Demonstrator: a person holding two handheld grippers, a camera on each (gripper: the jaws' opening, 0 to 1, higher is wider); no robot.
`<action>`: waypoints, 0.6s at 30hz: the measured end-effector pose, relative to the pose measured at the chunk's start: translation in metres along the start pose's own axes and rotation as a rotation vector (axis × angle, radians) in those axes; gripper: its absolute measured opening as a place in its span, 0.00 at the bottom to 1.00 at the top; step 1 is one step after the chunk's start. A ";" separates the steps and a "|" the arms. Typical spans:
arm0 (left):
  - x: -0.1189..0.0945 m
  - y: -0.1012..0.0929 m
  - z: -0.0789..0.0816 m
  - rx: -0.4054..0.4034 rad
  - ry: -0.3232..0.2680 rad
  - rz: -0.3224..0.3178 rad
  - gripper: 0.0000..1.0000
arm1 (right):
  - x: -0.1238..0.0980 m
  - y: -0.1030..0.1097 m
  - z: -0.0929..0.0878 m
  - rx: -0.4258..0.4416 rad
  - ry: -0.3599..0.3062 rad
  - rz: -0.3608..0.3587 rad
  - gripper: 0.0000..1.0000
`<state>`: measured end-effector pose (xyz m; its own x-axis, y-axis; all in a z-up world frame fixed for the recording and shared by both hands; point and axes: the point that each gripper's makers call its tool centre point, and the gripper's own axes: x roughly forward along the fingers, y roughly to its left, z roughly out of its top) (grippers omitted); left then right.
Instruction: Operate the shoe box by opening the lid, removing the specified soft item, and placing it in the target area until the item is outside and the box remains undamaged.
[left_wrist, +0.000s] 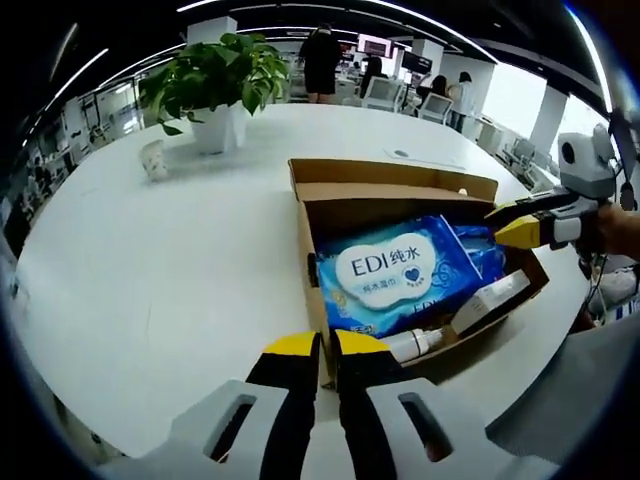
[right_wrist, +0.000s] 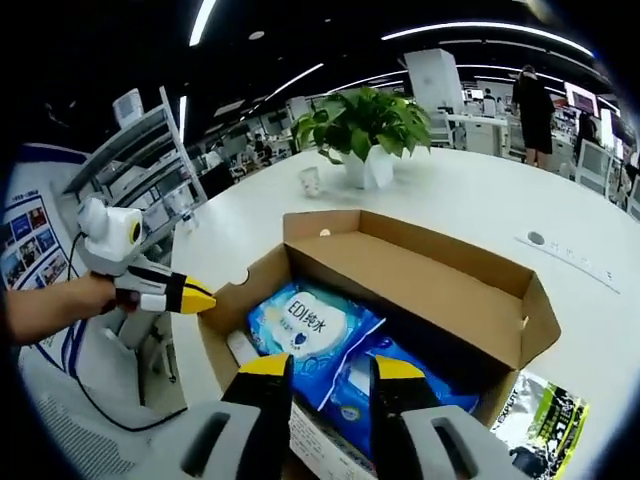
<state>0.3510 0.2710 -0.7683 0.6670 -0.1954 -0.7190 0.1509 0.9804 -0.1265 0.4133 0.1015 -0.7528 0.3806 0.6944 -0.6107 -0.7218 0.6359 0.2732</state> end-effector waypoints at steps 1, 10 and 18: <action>0.000 0.000 0.000 -0.009 0.000 0.000 0.03 | 0.004 0.000 0.000 0.001 0.003 0.001 0.27; 0.000 0.000 0.000 -0.029 -0.003 0.007 0.03 | 0.029 -0.006 -0.009 0.012 0.056 -0.018 0.26; 0.004 0.007 0.000 -0.048 -0.009 0.011 0.03 | 0.044 -0.004 -0.016 0.052 0.088 -0.031 0.22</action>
<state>0.3551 0.2765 -0.7719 0.6754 -0.1841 -0.7141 0.1082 0.9826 -0.1511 0.4240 0.1242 -0.7924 0.3484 0.6430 -0.6820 -0.6783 0.6751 0.2900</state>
